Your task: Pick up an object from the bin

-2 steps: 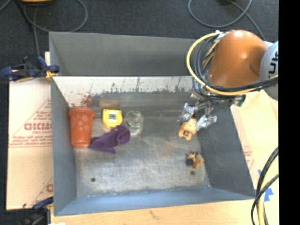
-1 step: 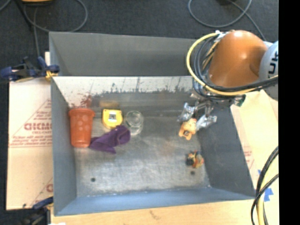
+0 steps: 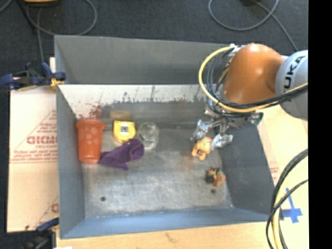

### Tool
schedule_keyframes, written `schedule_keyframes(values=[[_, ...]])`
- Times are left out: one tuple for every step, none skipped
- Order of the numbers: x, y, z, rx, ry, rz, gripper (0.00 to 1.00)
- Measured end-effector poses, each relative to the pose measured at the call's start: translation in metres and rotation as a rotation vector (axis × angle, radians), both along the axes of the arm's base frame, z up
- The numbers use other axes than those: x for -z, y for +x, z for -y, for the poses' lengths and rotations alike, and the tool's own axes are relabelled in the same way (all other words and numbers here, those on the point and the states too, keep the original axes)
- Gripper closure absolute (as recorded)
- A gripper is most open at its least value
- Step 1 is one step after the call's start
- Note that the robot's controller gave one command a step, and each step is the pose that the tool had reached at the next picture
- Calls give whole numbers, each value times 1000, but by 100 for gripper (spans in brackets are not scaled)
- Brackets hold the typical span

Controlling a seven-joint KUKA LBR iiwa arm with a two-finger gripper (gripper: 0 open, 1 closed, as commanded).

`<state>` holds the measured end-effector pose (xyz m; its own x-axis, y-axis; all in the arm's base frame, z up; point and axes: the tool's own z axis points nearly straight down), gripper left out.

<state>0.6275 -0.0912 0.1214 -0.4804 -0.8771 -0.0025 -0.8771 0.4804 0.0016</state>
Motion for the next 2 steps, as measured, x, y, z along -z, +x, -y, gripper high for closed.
schedule_keyframes(values=[[40,1,7,329,-1,11,100],[40,1,7,330,-1,11,100]])
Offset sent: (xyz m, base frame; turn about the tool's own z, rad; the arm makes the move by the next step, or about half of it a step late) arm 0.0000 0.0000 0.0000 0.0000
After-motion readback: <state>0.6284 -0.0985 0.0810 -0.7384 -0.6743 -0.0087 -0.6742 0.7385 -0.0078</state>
